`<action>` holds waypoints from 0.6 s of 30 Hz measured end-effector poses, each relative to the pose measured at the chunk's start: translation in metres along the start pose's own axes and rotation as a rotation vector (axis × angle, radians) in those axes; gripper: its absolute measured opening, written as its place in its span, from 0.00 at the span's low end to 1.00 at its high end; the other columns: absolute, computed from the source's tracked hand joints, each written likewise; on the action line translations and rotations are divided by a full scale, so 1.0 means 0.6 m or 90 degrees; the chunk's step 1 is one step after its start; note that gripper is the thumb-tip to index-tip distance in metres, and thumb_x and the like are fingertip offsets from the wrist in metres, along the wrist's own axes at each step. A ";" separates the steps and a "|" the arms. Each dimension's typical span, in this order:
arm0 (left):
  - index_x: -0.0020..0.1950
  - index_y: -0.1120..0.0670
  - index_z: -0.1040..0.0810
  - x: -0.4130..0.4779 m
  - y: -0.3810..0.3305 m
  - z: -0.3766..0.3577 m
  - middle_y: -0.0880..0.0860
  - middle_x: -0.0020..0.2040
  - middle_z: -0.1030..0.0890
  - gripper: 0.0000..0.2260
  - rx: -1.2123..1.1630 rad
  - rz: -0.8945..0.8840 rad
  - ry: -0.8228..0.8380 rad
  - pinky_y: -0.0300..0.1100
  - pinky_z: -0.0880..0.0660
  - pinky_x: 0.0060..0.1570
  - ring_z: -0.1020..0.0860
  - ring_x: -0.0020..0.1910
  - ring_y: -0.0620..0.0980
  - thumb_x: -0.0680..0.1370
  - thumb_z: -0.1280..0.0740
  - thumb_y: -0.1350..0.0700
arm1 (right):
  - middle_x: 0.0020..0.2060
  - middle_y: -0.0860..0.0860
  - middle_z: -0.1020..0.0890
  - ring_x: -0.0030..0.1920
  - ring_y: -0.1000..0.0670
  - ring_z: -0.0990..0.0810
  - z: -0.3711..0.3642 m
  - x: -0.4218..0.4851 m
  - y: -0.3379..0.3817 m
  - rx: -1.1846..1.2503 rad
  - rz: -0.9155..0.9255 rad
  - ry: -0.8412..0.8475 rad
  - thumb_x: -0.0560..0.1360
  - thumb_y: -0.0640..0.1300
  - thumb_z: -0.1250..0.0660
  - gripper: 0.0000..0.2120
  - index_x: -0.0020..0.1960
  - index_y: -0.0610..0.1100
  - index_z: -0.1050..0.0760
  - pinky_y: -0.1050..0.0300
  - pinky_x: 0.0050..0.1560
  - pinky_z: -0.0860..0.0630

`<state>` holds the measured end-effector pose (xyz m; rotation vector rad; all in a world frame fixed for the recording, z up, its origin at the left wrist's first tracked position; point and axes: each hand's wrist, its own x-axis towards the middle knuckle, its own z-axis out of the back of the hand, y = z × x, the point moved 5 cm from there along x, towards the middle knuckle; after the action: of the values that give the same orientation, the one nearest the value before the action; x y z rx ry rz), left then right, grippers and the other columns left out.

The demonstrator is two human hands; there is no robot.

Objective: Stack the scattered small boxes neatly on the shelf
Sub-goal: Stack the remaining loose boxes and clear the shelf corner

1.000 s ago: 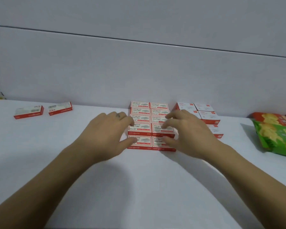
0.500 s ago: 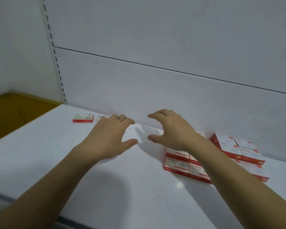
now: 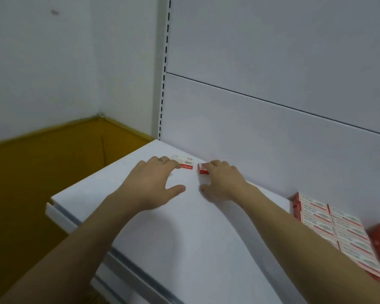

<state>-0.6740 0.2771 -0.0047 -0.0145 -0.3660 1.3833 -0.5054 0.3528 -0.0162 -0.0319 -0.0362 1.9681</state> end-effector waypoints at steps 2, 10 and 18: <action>0.71 0.43 0.35 -0.004 0.016 0.003 0.46 0.70 0.31 0.25 -0.016 0.006 0.002 0.48 0.36 0.64 0.33 0.67 0.48 0.76 0.40 0.36 | 0.70 0.48 0.32 0.67 0.43 0.33 -0.009 0.022 0.000 0.042 -0.032 0.007 0.74 0.57 0.36 0.33 0.74 0.49 0.41 0.48 0.63 0.35; 0.69 0.44 0.33 -0.003 0.043 0.004 0.45 0.69 0.30 0.23 -0.065 -0.013 0.003 0.47 0.36 0.64 0.32 0.66 0.47 0.76 0.40 0.37 | 0.66 0.49 0.27 0.64 0.45 0.28 -0.012 0.062 -0.030 0.138 -0.148 0.066 0.69 0.60 0.28 0.37 0.72 0.47 0.35 0.52 0.60 0.29; 0.68 0.43 0.30 0.007 0.037 0.000 0.45 0.67 0.28 0.21 -0.110 -0.048 -0.018 0.44 0.34 0.60 0.30 0.64 0.46 0.76 0.39 0.38 | 0.58 0.47 0.22 0.55 0.45 0.24 -0.012 0.053 -0.026 0.119 -0.154 0.013 0.74 0.49 0.31 0.20 0.64 0.45 0.26 0.55 0.51 0.26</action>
<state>-0.6945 0.2853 -0.0089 -0.1234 -0.5039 1.2752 -0.5028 0.3881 -0.0229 0.0713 0.1504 1.7218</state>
